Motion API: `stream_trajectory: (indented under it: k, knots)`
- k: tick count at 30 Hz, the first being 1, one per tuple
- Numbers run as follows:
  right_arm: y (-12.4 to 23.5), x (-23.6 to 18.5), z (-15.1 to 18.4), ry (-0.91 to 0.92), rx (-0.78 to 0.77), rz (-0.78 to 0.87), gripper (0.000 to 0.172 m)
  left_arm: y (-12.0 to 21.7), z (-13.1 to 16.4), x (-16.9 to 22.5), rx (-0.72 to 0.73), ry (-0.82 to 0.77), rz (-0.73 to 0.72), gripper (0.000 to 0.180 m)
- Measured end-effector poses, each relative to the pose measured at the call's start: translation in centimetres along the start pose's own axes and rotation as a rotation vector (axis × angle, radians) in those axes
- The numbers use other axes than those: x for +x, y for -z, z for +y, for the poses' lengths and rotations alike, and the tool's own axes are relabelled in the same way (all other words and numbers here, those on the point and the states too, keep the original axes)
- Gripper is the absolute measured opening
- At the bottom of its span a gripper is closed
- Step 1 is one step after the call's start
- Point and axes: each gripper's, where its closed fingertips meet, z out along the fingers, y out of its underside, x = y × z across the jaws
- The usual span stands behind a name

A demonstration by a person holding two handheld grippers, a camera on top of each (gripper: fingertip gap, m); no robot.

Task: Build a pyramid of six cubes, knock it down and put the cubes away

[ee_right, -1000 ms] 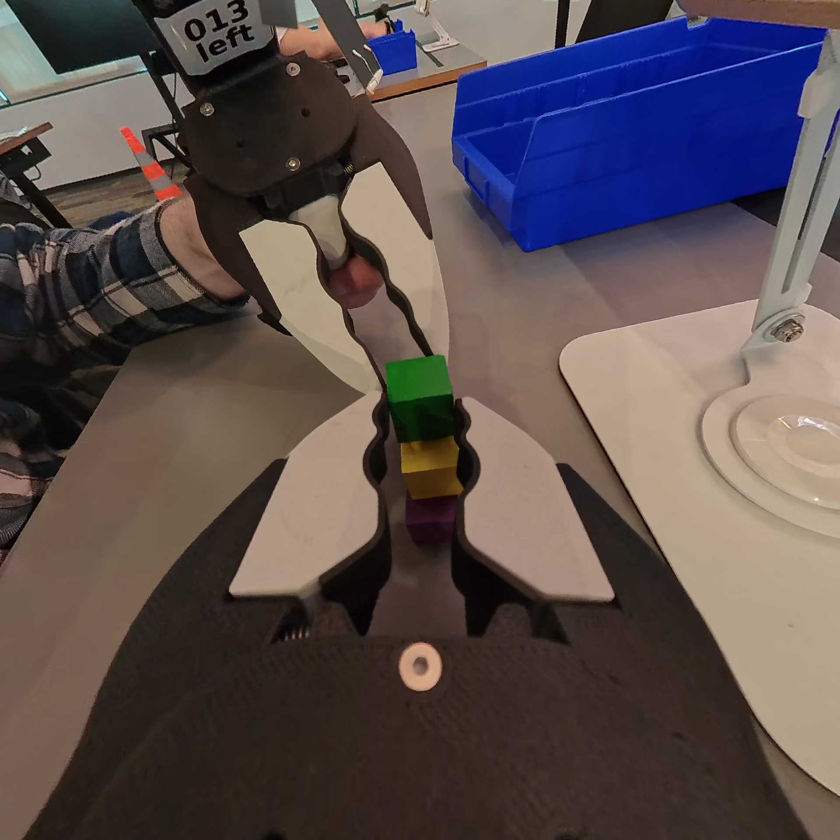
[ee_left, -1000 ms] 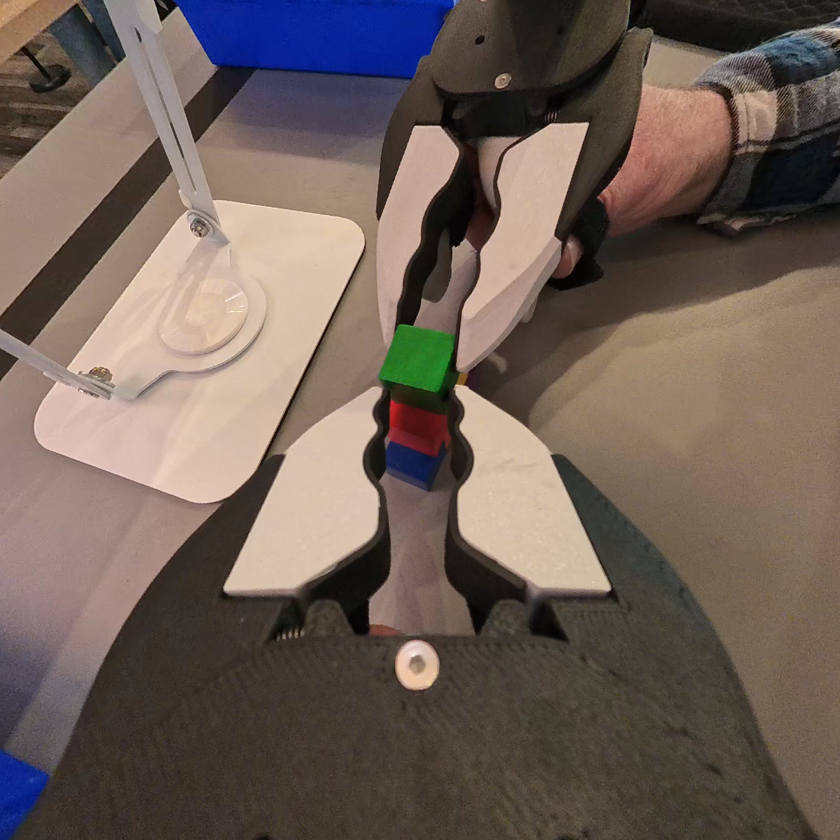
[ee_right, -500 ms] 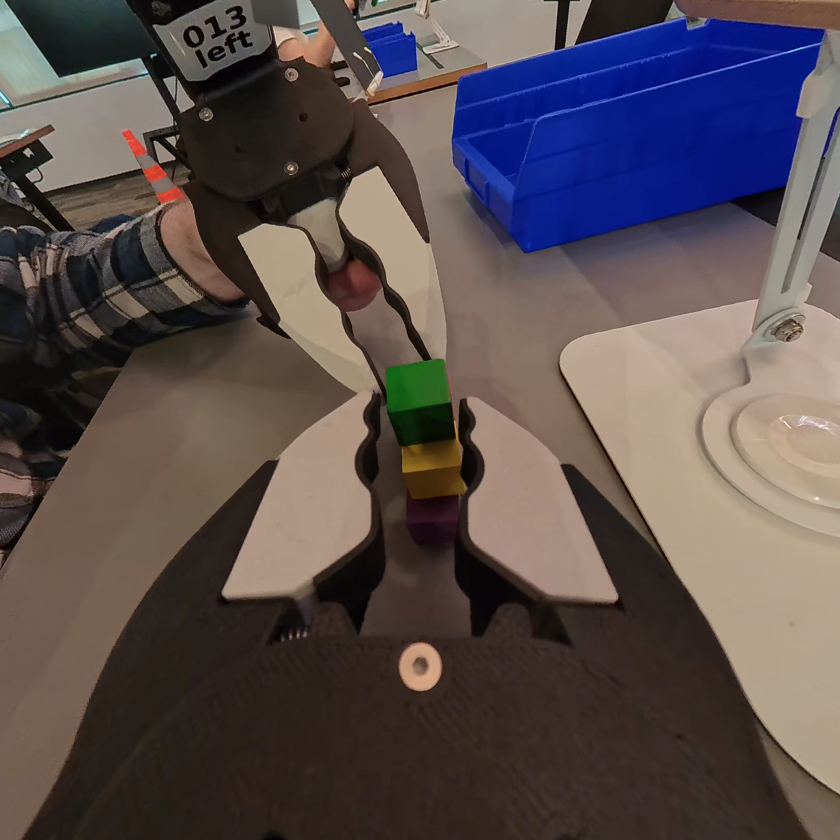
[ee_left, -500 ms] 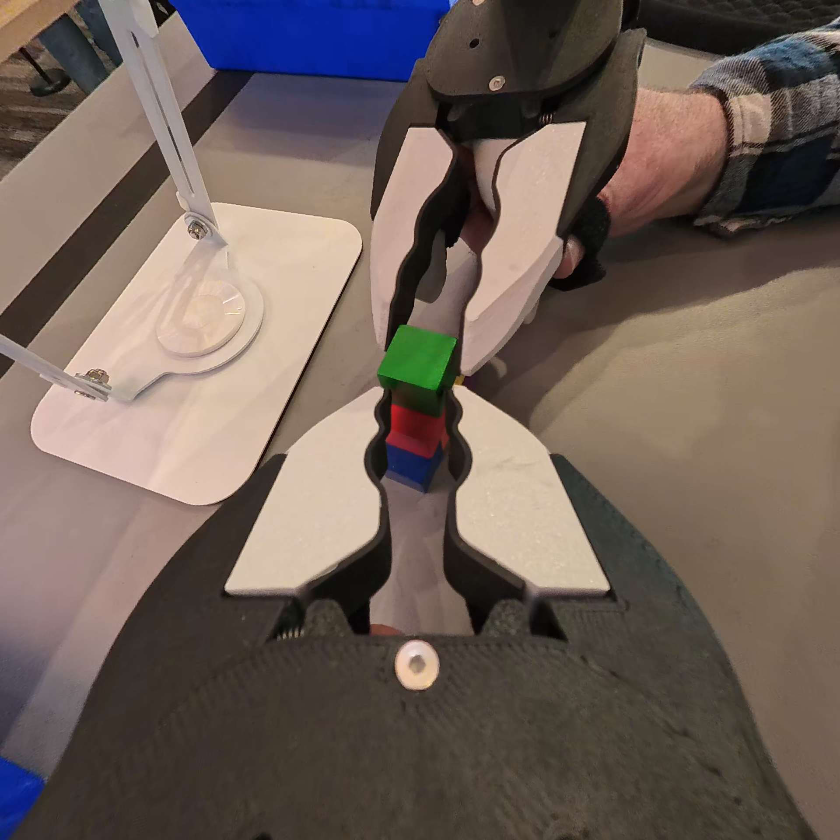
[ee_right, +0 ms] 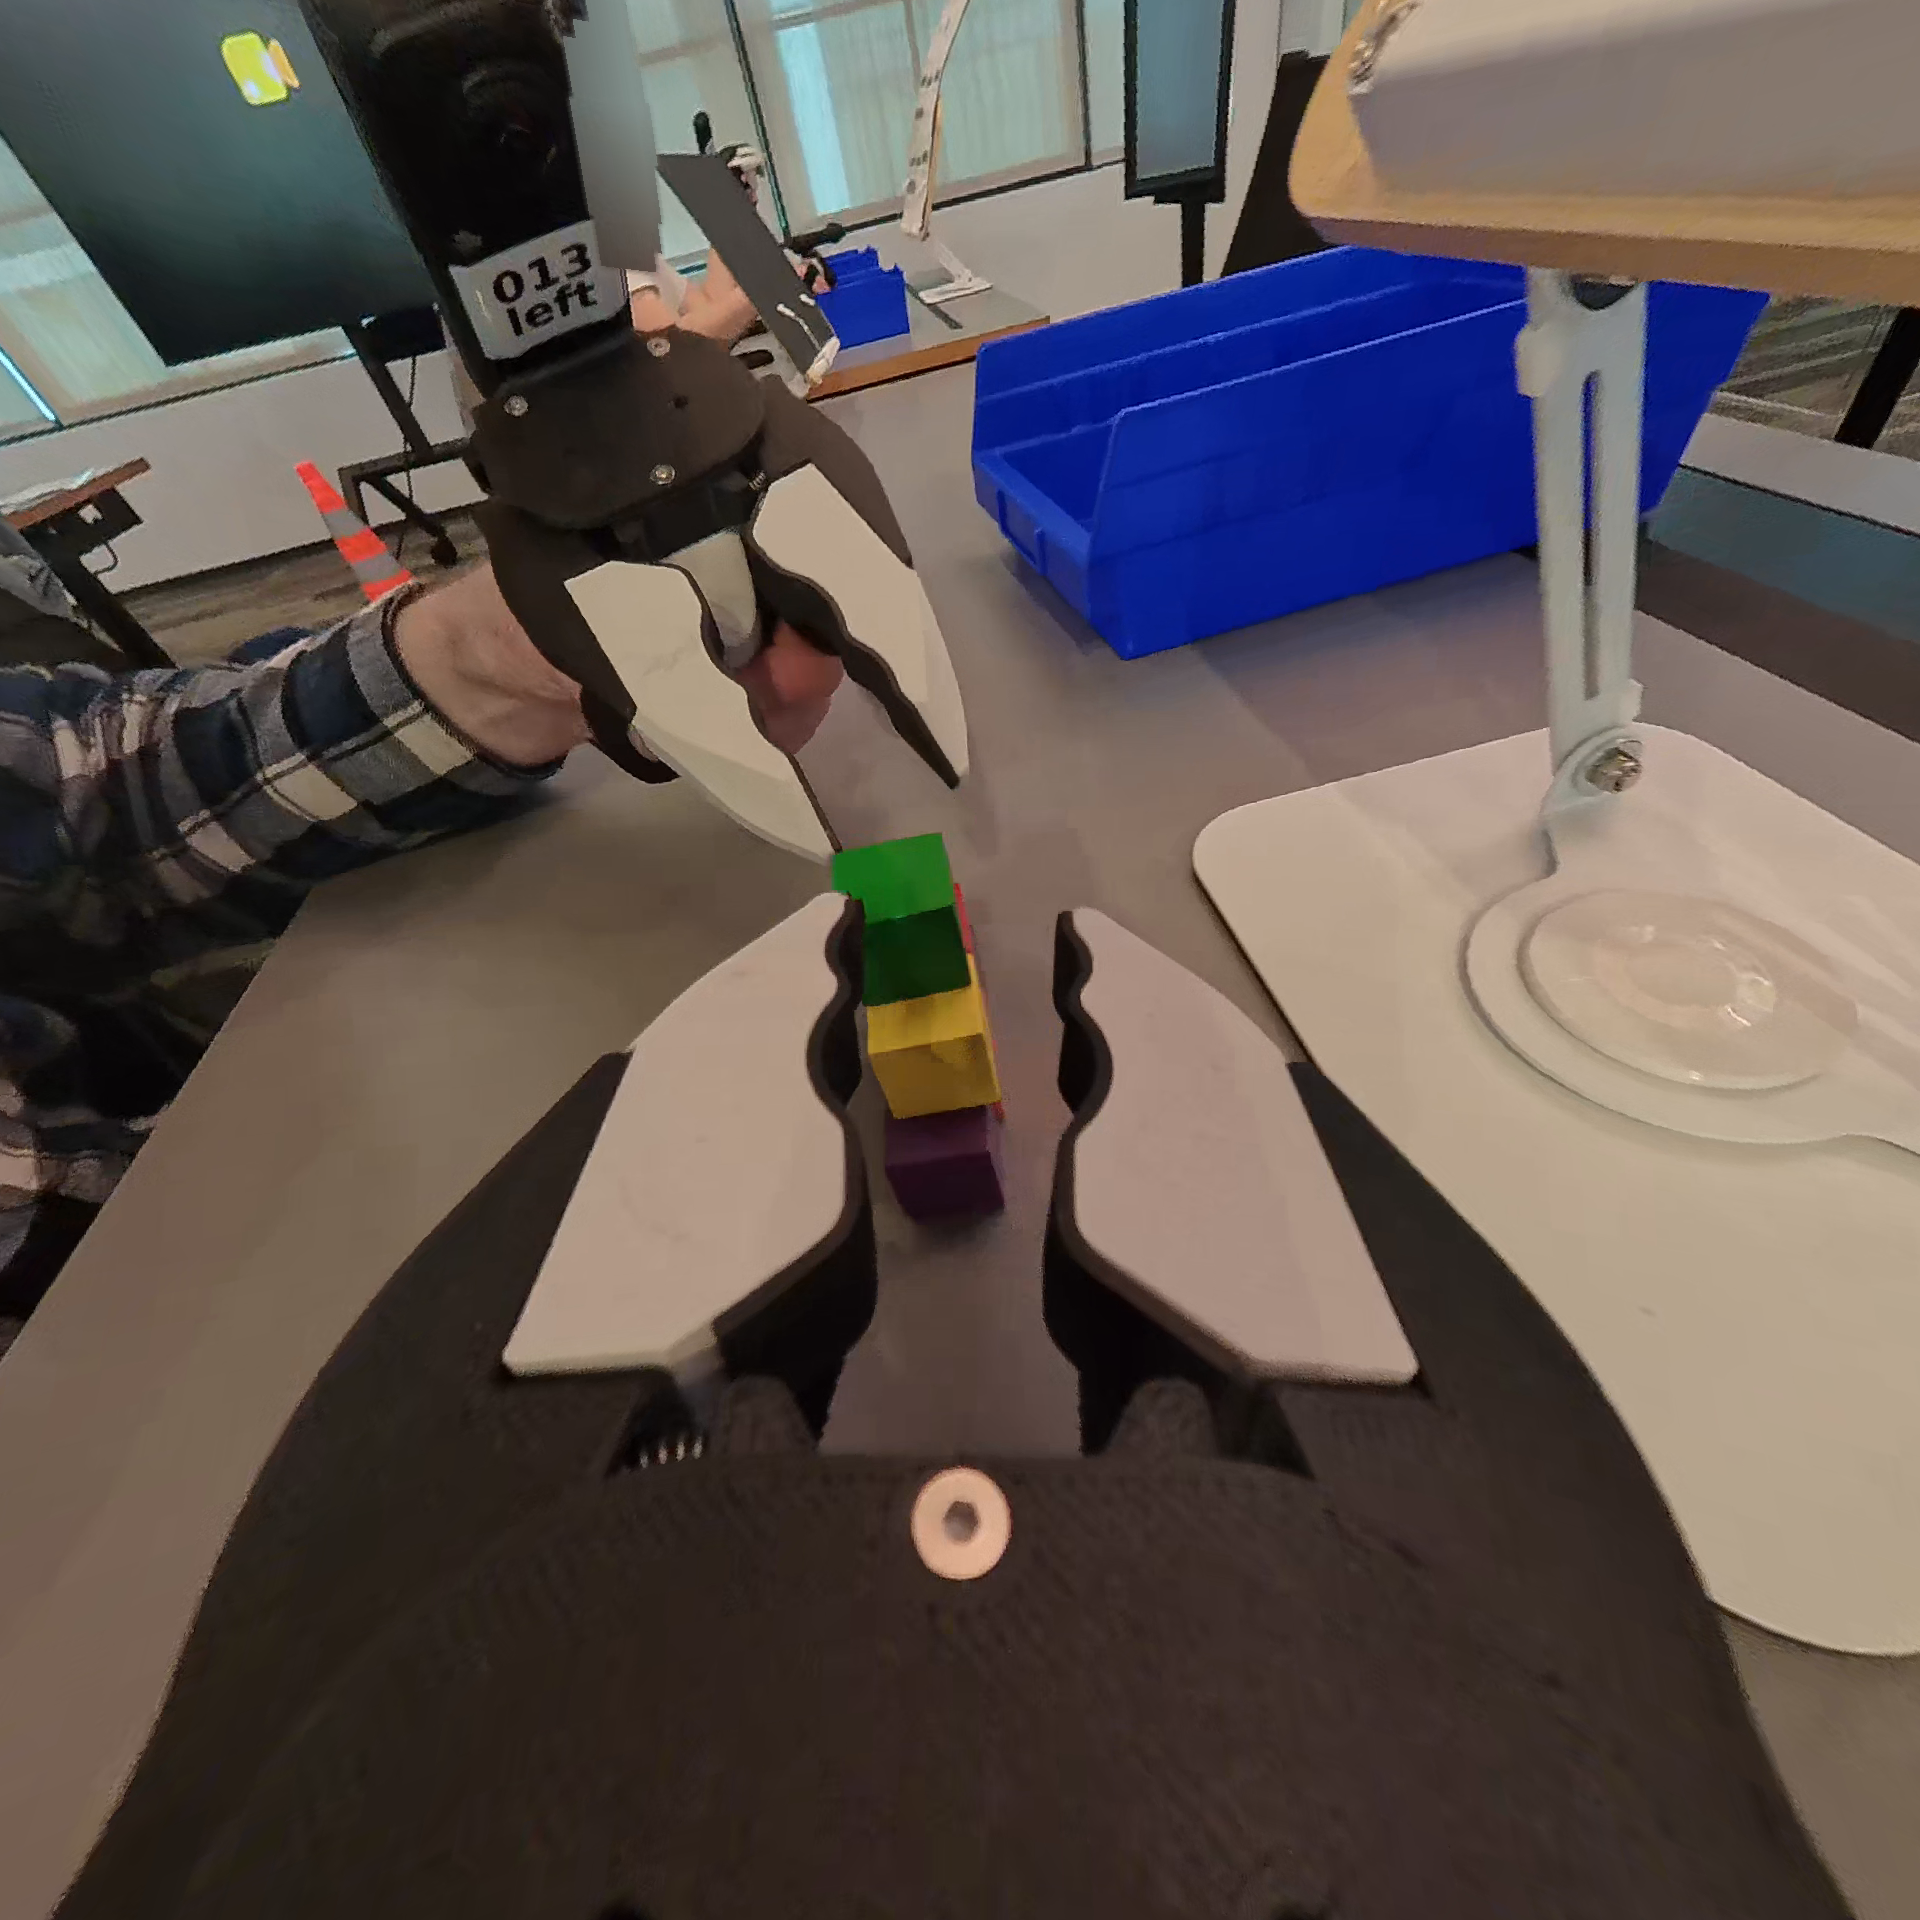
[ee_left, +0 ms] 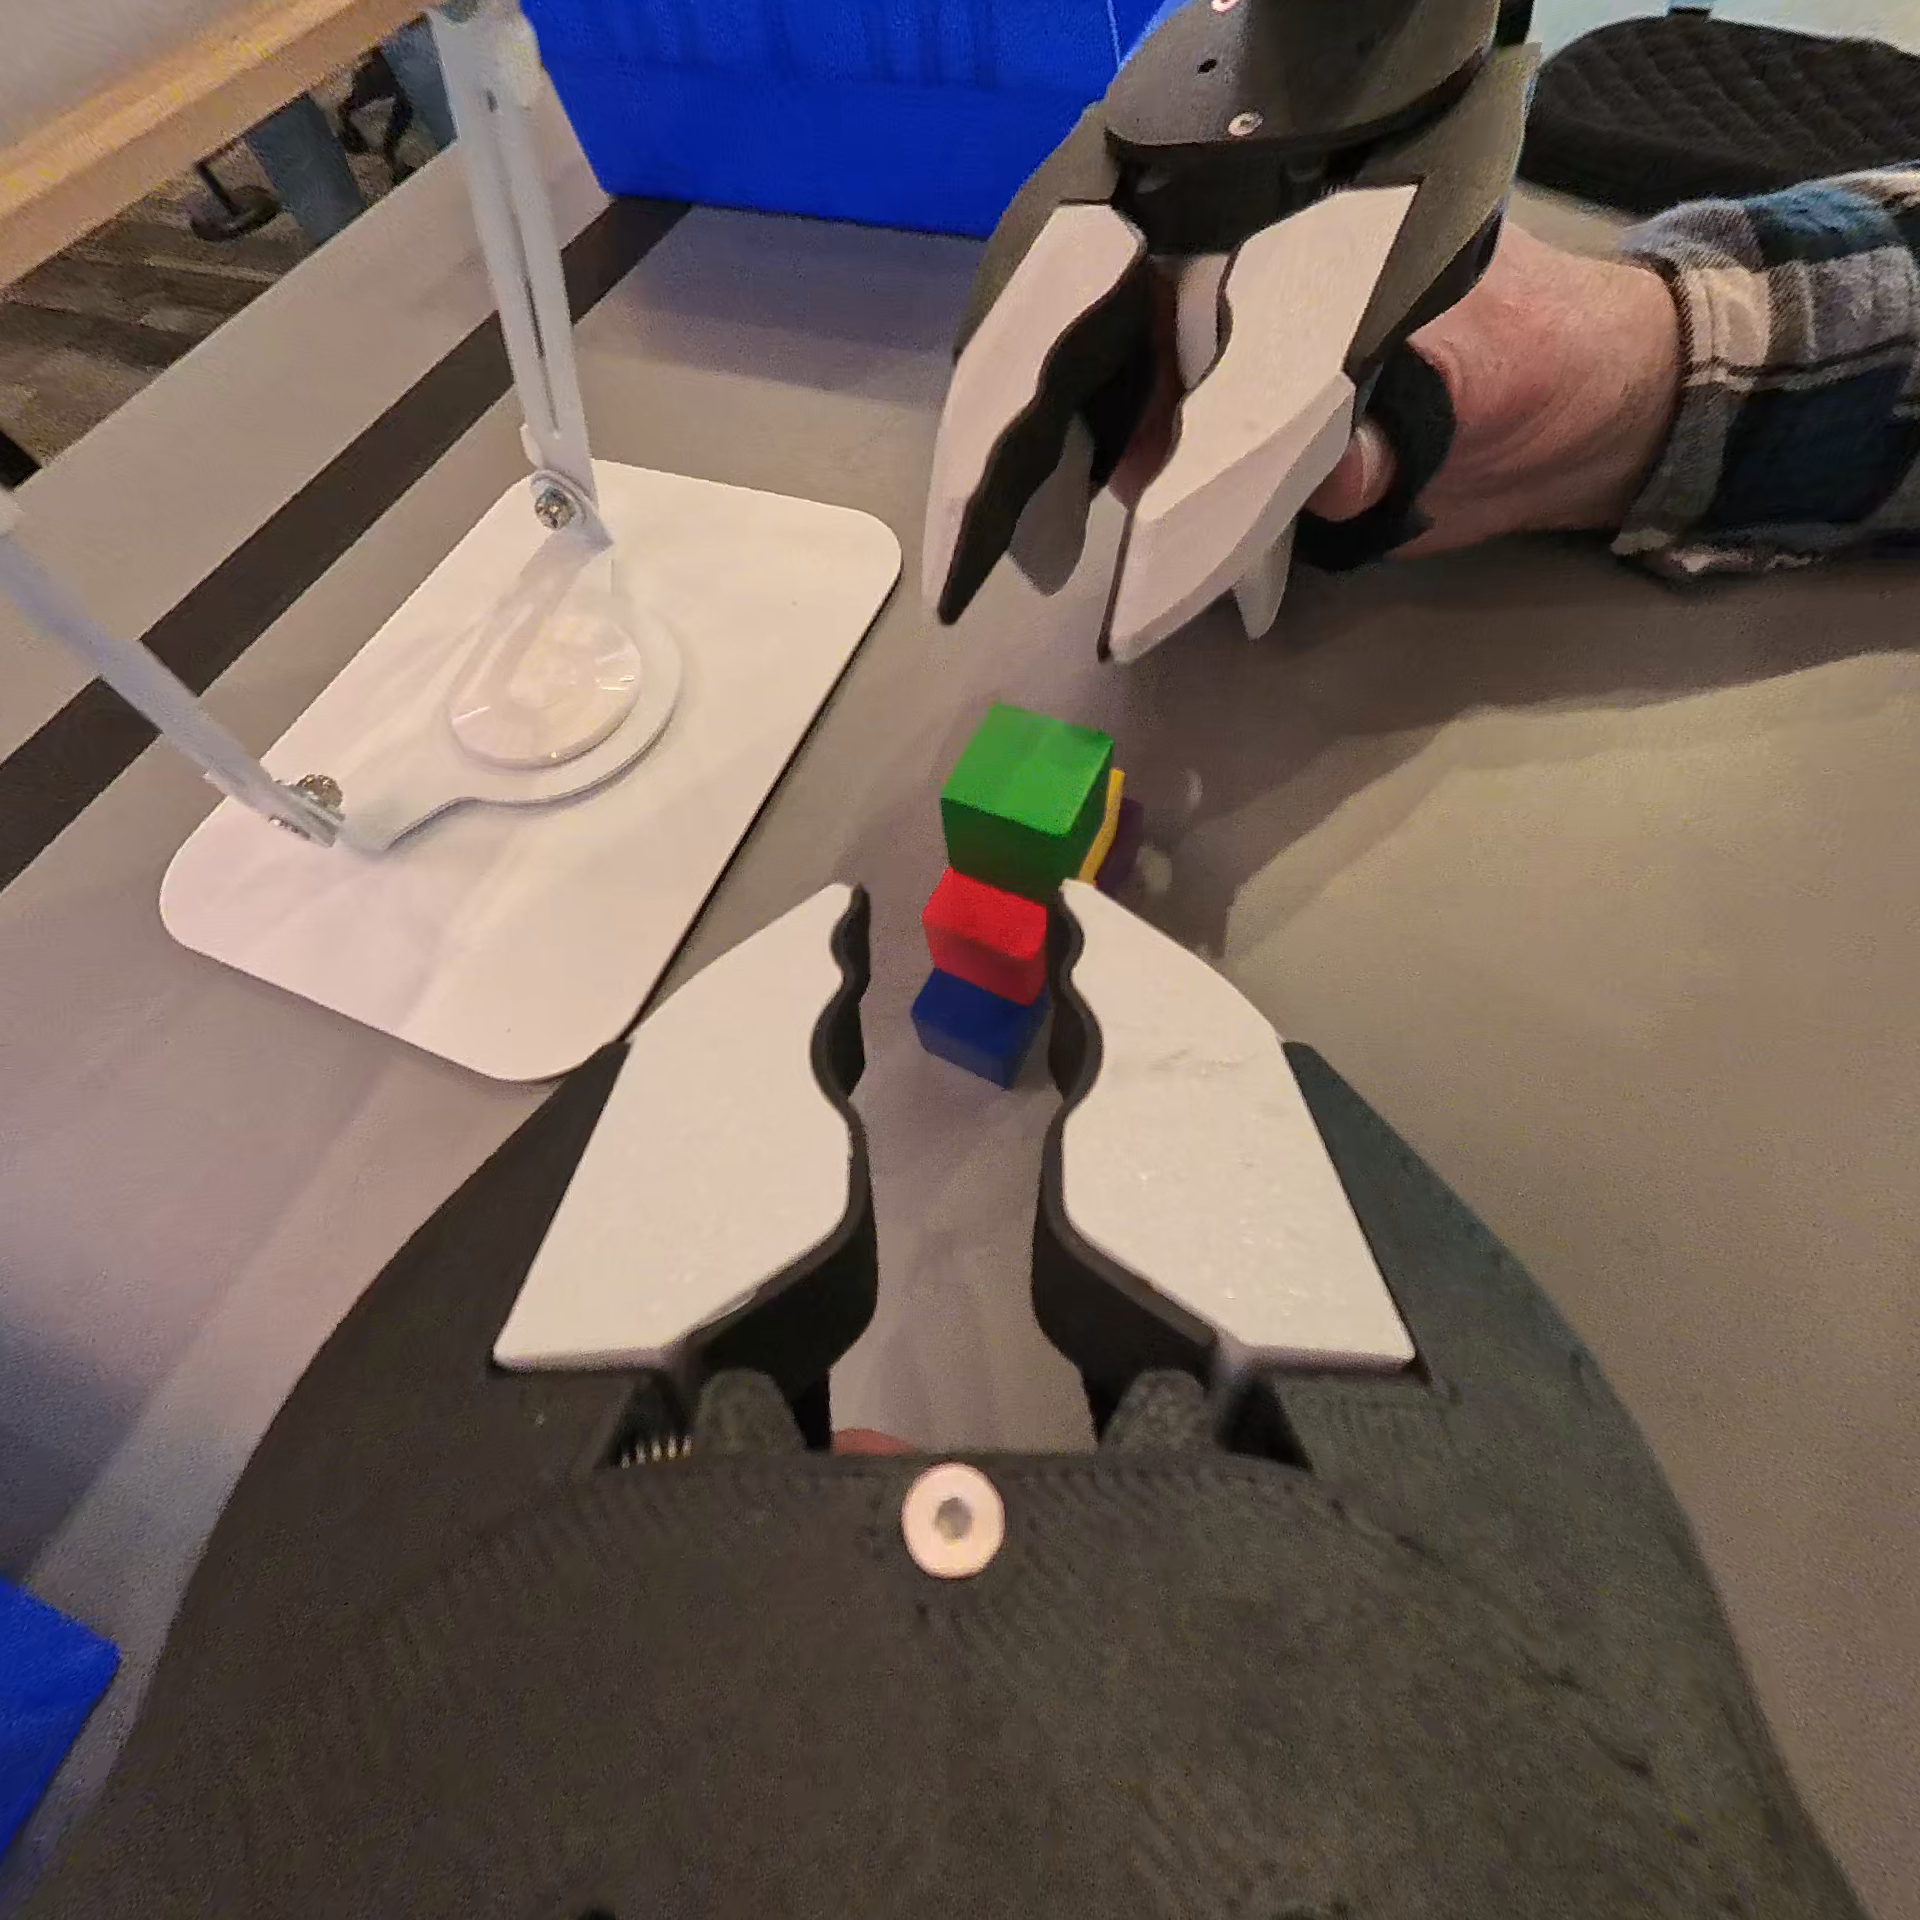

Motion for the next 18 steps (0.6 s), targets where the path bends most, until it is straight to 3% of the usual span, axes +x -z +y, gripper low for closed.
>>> stream_trajectory:
  k: [9,18]
  knots:
    - [0.9,1.5,0.5,-0.002,-0.028,0.078,0.033,1.8,2.4,-4.5,0.062,0.156,-0.146,0.027]
    - [1.8,3.5,2.0,0.037,-0.139,0.169,0.033,1.9,4.7,-6.4,-0.019,0.168,-0.318,0.023]
